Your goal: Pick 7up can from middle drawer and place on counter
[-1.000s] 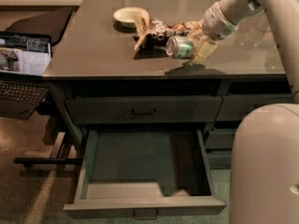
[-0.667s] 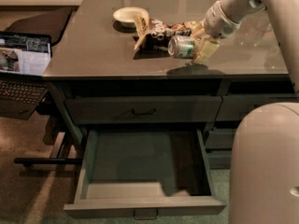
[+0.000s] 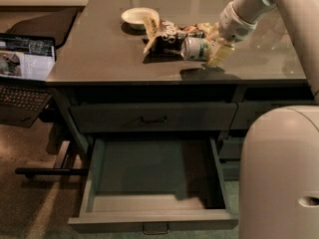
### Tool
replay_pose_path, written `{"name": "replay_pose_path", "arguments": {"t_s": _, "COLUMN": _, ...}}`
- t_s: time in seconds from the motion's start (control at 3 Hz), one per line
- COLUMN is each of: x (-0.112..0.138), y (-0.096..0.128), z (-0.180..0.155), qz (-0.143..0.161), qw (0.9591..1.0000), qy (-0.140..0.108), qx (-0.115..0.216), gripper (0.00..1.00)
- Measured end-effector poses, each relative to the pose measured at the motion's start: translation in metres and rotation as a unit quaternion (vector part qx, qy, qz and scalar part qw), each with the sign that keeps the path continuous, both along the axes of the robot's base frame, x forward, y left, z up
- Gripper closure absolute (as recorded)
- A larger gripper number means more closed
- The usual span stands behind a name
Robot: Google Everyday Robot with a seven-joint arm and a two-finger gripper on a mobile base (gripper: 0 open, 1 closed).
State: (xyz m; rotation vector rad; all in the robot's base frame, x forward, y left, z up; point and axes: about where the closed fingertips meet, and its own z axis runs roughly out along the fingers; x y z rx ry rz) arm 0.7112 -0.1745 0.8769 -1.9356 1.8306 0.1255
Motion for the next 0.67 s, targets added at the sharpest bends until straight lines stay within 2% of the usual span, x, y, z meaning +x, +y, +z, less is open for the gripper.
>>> {"name": "replay_pose_path", "arguments": {"t_s": 0.33, "x": -0.0020, "y": -0.0058, "z": -0.0020, "qz": -0.041, "qw": 0.9986, "qy": 0.018, "qx": -0.029, "gripper": 0.00}}
{"name": "replay_pose_path", "arguments": {"t_s": 0.67, "x": -0.0020, "y": -0.0058, "z": -0.0020, "qz": -0.041, "qw": 0.9986, "qy": 0.018, "qx": -0.029, "gripper": 0.00}}
